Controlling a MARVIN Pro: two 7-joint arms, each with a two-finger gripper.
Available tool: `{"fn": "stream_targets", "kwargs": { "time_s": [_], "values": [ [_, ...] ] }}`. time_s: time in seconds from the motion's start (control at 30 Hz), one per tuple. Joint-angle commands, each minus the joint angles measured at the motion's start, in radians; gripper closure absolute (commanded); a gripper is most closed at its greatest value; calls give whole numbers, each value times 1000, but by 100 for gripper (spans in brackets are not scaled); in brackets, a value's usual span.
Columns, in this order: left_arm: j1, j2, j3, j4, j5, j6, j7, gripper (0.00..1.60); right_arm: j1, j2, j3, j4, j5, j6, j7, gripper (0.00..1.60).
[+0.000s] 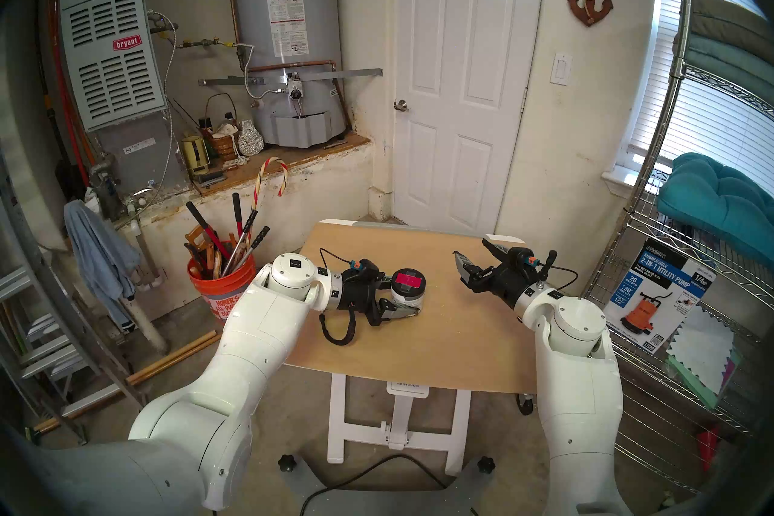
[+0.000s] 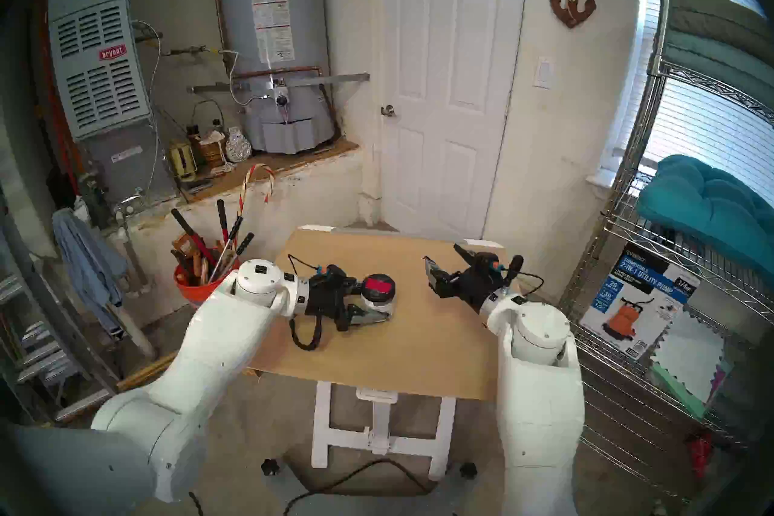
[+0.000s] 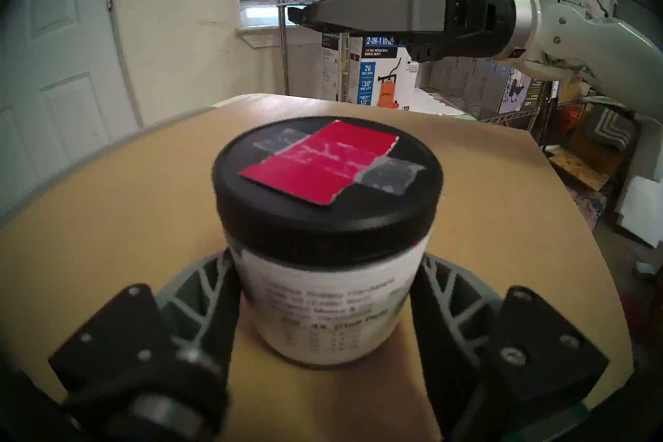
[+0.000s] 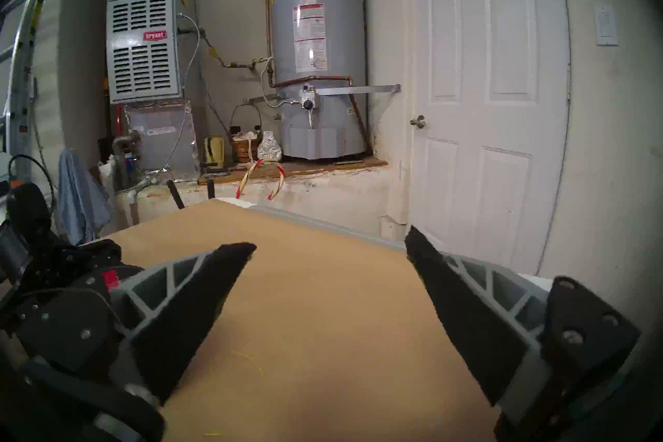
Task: Open paint jar
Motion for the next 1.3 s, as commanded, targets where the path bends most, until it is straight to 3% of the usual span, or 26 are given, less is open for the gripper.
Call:
{"fn": "stream_targets", "kwargs": {
  "time_s": [0.0, 0.3, 0.57, 0.7, 0.83, 1.27],
  "values": [
    [-16, -1, -4, -16, -2, 0, 1, 160, 3, 41, -16, -36, 34, 14, 103, 0],
    [-14, 0, -6, -16, 0, 1, -1, 160, -12, 45, -33, -96, 72, 71, 226, 0],
    [-15, 0, -7, -14, 0, -2, -5, 160, -53, 49, -94, -148, 46, 80, 281, 0],
    [-16, 0, -8, -14, 0, -2, -8, 160, -78, 45, -124, -162, 17, 43, 270, 0],
    [-16, -1, -9, -15, 0, -2, -9, 160, -95, 35, -145, -176, -12, 72, 254, 0],
    [-17, -3, -14, -11, 1, -5, -14, 160, -100, 20, -180, -179, -63, 68, 246, 0]
  ]
}}
